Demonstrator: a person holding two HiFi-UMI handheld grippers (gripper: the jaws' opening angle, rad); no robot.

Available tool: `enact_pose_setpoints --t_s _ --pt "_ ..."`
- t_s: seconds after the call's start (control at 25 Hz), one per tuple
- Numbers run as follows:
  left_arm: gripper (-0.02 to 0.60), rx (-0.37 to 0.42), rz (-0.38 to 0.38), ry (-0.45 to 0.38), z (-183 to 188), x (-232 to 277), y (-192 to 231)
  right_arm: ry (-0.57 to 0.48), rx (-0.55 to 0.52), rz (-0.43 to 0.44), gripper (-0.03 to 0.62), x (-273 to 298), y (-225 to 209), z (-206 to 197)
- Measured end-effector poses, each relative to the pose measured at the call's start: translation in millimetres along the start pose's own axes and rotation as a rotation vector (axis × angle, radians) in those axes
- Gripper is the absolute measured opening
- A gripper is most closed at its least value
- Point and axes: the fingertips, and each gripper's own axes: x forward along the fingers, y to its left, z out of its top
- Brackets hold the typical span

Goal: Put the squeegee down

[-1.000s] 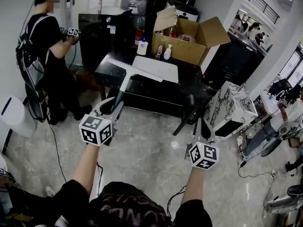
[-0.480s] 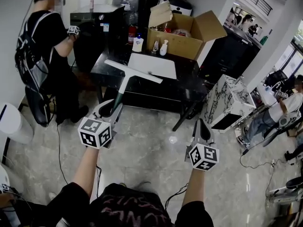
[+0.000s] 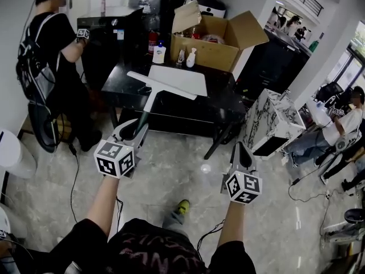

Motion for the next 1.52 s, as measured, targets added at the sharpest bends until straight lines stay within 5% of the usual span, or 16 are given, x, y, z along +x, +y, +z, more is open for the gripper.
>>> enact_pose_setpoints --t_s 1.08,1.52 --pt "0.100 0.011 0.009 0.061 -32 192 -10 0.047 0.019 -0.016 0.005 136 -139 -47" --pt "0.100 0.025 0.021 0.040 -11 306 -40 0.018 0.021 0.012 0.005 209 -228 -34"
